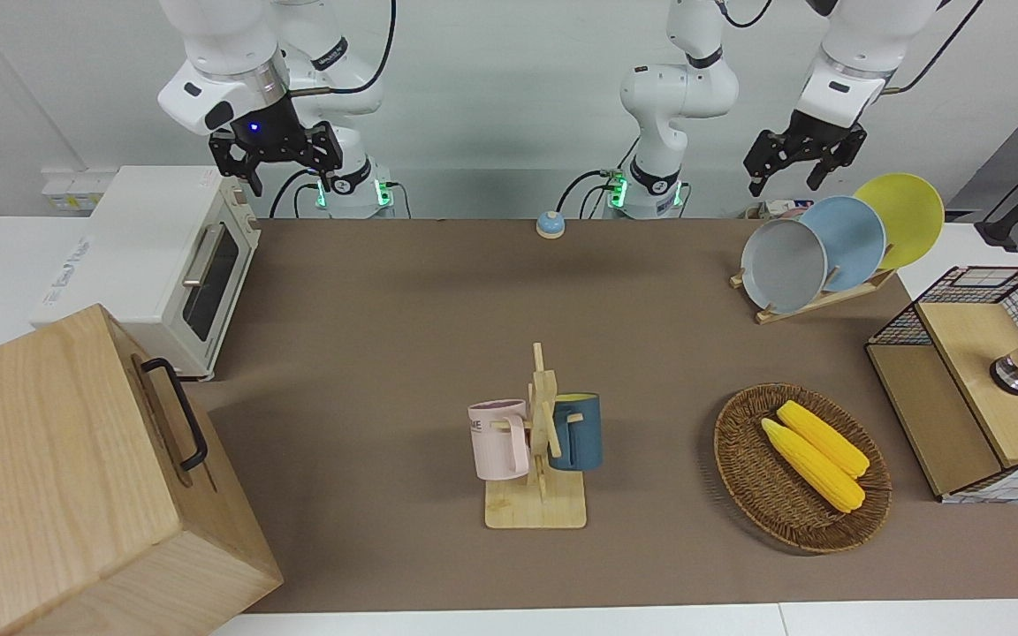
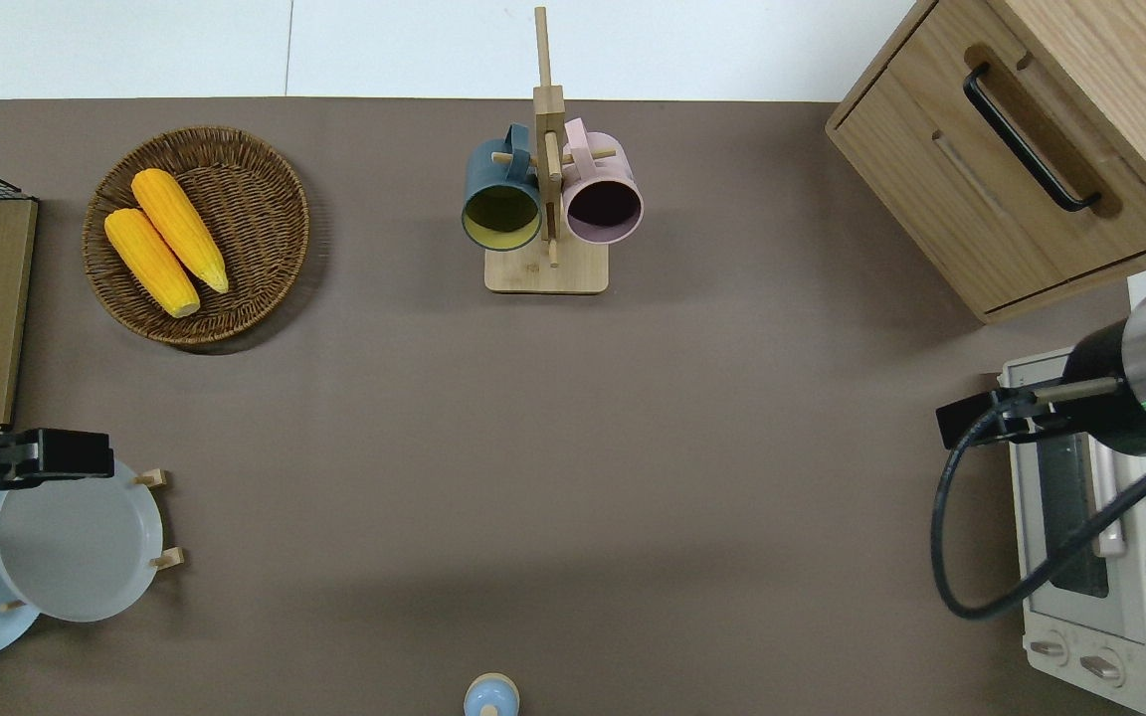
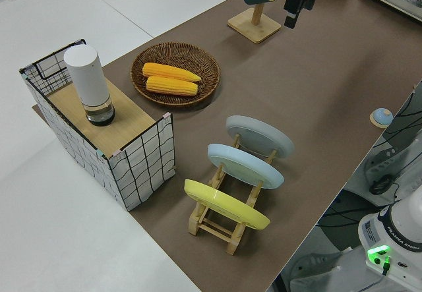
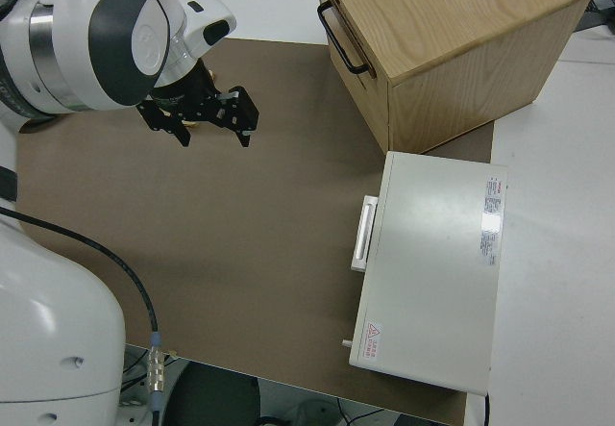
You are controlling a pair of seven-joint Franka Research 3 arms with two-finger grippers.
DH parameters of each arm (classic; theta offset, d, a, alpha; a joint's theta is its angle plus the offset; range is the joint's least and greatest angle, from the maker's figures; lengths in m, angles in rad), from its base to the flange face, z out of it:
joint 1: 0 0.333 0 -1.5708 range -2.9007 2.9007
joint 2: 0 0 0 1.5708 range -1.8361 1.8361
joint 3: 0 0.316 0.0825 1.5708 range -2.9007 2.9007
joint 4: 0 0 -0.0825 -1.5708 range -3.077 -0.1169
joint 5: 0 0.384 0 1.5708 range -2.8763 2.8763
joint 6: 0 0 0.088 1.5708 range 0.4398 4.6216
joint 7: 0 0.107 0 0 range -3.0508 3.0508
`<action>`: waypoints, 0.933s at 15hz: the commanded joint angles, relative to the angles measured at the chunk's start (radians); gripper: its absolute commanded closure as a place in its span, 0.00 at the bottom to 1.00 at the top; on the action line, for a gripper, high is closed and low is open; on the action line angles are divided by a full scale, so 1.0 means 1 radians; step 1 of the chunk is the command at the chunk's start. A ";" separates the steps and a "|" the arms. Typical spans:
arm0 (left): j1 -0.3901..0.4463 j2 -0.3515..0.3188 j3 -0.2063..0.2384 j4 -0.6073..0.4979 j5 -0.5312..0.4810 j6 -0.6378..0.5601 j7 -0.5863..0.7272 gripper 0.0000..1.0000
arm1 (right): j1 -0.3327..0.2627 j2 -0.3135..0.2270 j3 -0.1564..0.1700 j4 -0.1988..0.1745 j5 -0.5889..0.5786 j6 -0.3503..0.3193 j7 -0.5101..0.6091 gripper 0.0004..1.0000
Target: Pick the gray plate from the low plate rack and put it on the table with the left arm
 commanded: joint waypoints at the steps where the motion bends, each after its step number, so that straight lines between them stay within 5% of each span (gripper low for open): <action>1: -0.007 -0.059 -0.004 -0.115 0.170 -0.007 0.021 0.01 | -0.013 -0.005 0.007 0.006 0.004 -0.015 -0.003 0.01; 8: -0.001 -0.054 -0.003 -0.122 0.179 -0.012 0.021 0.01 | -0.015 -0.005 0.007 0.006 0.004 -0.015 -0.003 0.01; 14: -0.004 -0.065 0.002 -0.186 0.303 0.014 0.030 0.01 | -0.015 -0.005 0.007 0.006 0.004 -0.015 -0.003 0.01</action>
